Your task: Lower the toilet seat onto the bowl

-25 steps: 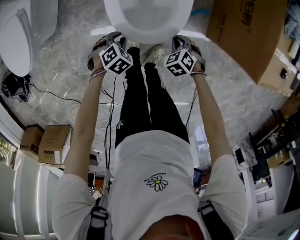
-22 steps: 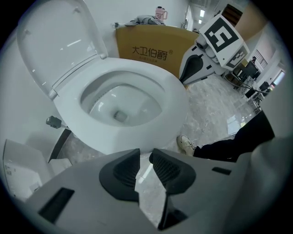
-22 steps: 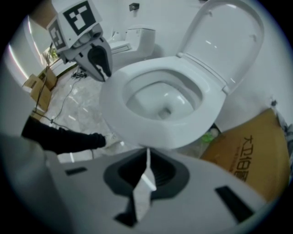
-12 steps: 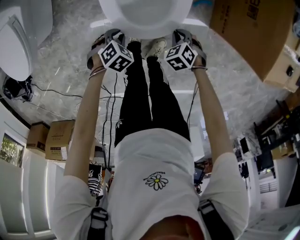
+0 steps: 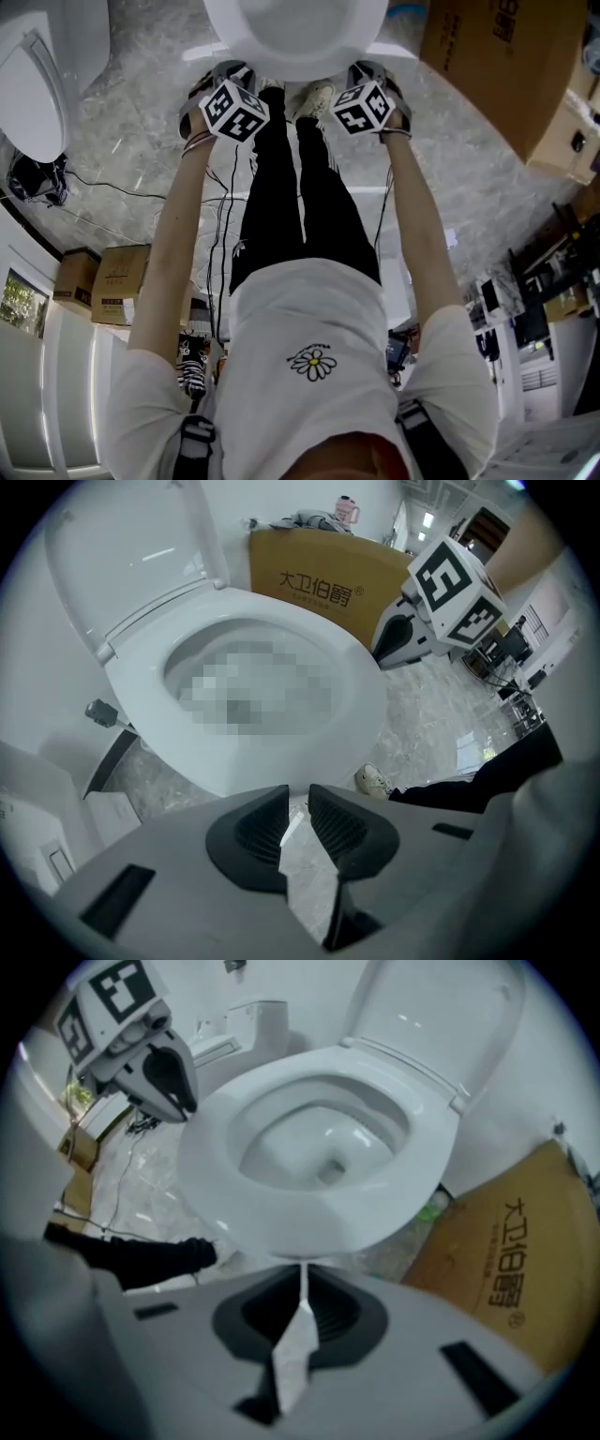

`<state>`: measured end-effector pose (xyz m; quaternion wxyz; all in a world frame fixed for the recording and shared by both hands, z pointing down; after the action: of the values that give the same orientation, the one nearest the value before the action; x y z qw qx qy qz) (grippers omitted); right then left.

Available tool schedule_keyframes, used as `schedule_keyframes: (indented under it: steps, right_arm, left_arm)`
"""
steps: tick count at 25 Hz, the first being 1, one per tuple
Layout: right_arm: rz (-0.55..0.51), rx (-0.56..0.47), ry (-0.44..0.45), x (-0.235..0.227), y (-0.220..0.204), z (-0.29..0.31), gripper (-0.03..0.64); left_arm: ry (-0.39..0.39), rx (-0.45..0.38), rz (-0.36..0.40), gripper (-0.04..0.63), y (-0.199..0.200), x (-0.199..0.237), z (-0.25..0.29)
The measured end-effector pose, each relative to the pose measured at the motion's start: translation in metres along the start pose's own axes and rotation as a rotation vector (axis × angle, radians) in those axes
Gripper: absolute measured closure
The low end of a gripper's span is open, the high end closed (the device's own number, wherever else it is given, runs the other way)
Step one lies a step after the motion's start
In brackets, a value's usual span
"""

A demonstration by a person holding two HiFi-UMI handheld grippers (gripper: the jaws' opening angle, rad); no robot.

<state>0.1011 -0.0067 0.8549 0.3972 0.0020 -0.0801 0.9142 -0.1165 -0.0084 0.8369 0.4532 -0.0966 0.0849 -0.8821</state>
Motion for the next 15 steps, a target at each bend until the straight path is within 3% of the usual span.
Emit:
schedule_keyframes:
  steps: [3, 5, 7, 9, 15]
  right_arm:
    - [0.156, 0.089, -0.042, -0.011, -0.014, 0.003, 0.574]
    - [0.308, 0.149, -0.098, -0.028, -0.021, -0.004, 0.577]
    - [0.396, 0.176, -0.153, -0.045, -0.021, -0.020, 0.581]
    - [0.392, 0.165, -0.187, -0.058, -0.012, -0.040, 0.584]
    - [0.346, 0.063, -0.282, -0.111, 0.031, -0.135, 0.586]
  left_arm:
    - [0.015, -0.007, -0.096, 0.509, 0.004, 0.010, -0.008]
    - [0.048, -0.028, -0.198, 0.519, 0.015, 0.026, -0.018]
    - [0.097, -0.068, -0.300, 0.557, 0.030, 0.047, -0.035]
    - [0.133, -0.117, -0.360, 0.571, 0.049, 0.065, -0.059]
    - [0.217, -0.277, -0.397, 0.574, 0.121, 0.099, -0.164]
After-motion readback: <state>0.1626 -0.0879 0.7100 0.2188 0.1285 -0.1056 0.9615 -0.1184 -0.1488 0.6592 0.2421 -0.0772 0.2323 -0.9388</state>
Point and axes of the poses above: the fingertips, and each gripper's own axes: z forward along the fingers, x to its left, y out of its top, the point moved 1 cm from there along -z, backward along the fingers, and after that the axes turned 1 degree about -x, right-handed, at the moved point
